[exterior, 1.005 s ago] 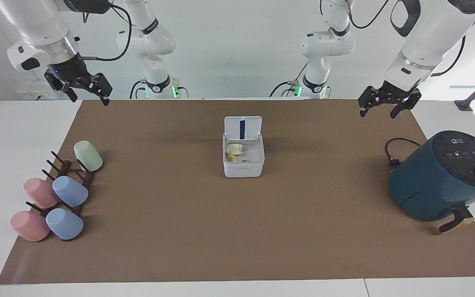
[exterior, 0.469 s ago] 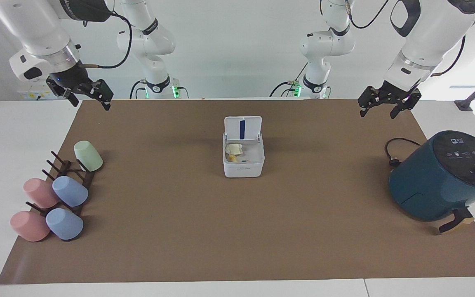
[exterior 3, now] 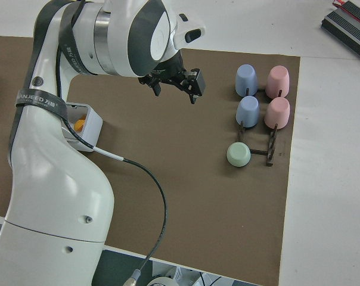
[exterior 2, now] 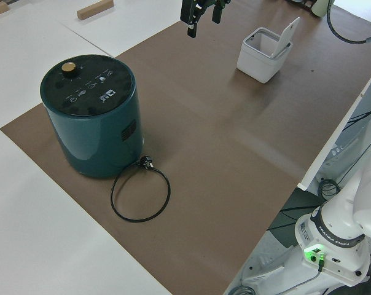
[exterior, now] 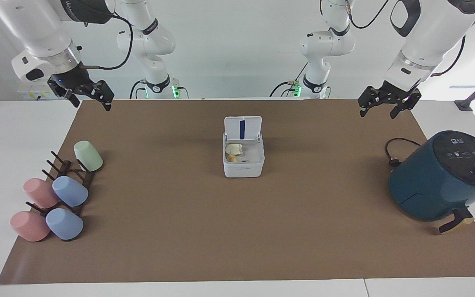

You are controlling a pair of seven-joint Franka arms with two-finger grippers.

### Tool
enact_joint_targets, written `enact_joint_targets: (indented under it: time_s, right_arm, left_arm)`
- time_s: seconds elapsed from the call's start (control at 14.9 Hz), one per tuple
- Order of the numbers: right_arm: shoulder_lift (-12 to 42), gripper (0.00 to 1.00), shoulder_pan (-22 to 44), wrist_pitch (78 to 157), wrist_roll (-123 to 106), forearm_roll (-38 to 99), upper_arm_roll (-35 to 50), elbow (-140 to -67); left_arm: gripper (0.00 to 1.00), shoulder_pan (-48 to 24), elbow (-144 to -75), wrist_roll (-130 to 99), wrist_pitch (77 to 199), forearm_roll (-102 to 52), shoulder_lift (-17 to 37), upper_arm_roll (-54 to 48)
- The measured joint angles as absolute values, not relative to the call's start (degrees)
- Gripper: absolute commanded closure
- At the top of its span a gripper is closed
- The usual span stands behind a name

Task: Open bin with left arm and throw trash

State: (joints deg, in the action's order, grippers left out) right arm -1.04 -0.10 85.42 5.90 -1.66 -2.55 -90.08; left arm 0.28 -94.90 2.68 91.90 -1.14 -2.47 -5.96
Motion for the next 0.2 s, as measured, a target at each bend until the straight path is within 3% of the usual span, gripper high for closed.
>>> enact_joint_targets:
  time_s: [0.2]
  right_arm:
    - [-1.07,0.00,-0.08,85.85,5.86,-1.90,-1.08,-90.08]
  left_arm:
    - [0.00,0.28,-94.90,2.68,91.90,-1.14,-2.47,-5.96]
